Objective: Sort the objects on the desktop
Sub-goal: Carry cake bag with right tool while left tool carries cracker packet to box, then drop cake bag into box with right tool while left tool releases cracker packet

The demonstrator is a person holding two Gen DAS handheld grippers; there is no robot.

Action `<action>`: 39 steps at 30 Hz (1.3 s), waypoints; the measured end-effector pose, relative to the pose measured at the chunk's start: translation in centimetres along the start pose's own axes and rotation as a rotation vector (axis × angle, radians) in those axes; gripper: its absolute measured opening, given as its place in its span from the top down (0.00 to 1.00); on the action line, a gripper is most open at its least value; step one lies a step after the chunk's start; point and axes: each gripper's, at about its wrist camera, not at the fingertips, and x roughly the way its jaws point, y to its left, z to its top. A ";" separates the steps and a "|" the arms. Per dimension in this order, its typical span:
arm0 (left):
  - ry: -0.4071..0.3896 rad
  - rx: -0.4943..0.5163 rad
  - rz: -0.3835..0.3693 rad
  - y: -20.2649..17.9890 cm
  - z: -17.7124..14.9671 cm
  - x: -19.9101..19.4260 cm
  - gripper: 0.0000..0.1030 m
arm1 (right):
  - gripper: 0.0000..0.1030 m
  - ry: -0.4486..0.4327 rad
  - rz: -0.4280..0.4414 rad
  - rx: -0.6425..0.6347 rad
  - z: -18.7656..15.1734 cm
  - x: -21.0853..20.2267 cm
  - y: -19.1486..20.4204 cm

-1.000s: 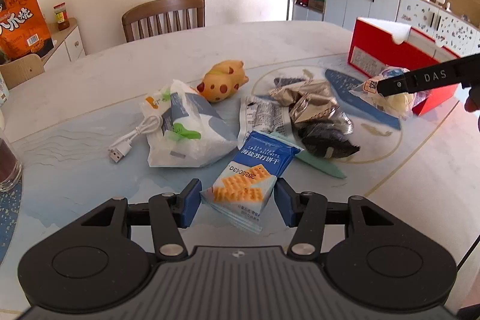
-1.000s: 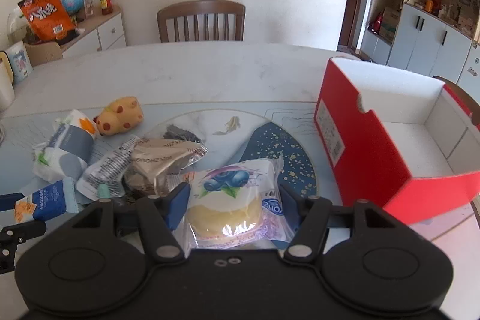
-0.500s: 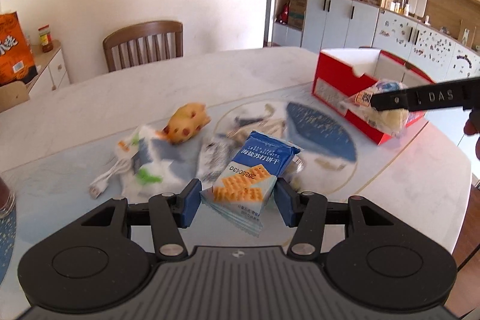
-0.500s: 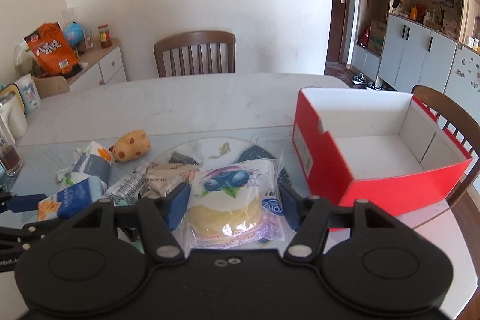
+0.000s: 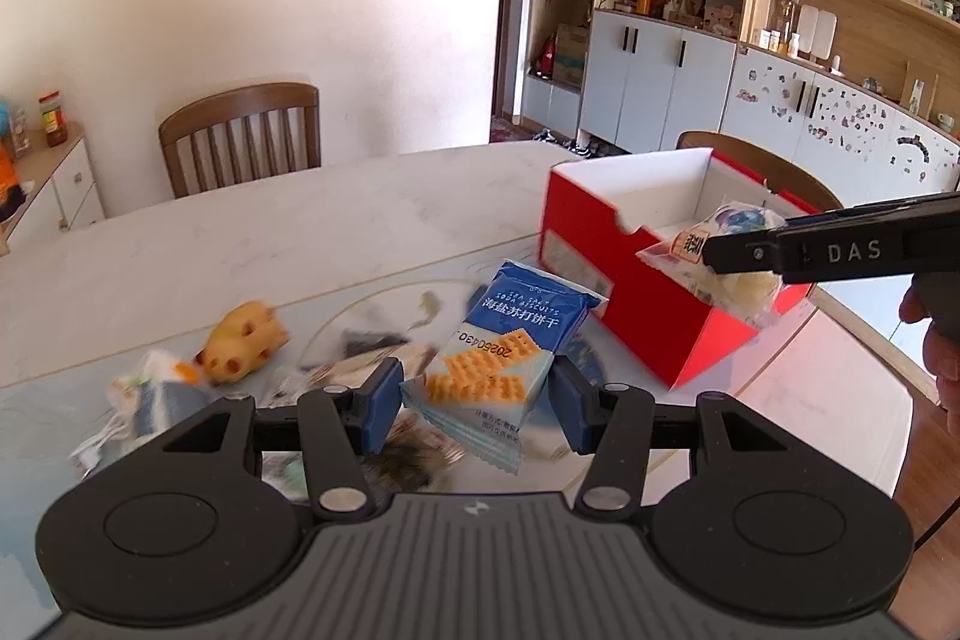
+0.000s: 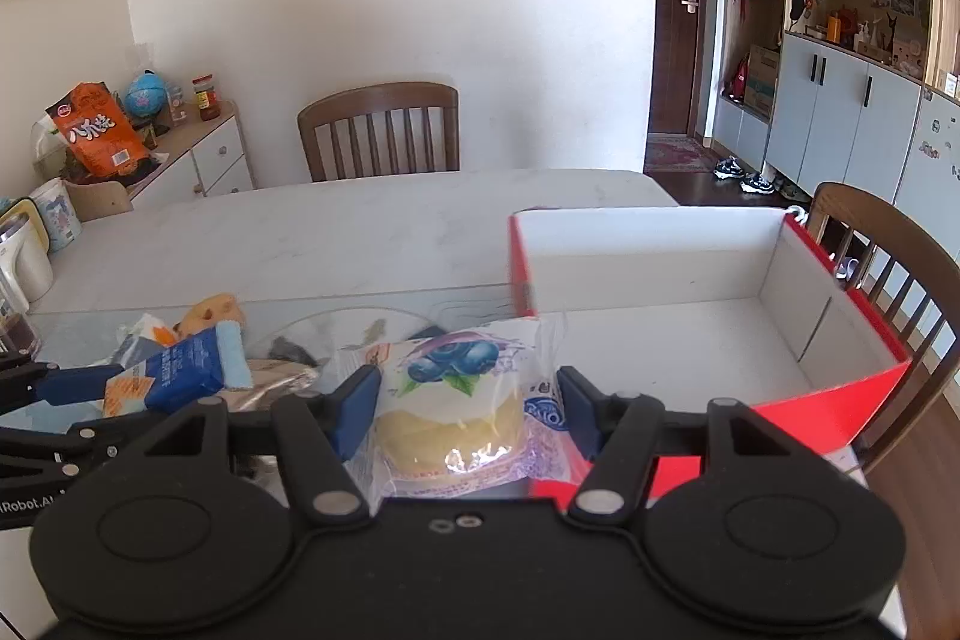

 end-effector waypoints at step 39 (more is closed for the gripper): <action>0.102 0.260 -0.091 -15.2 9.7 13.8 0.50 | 0.38 0.097 -0.080 -0.040 3.1 6.2 -15.8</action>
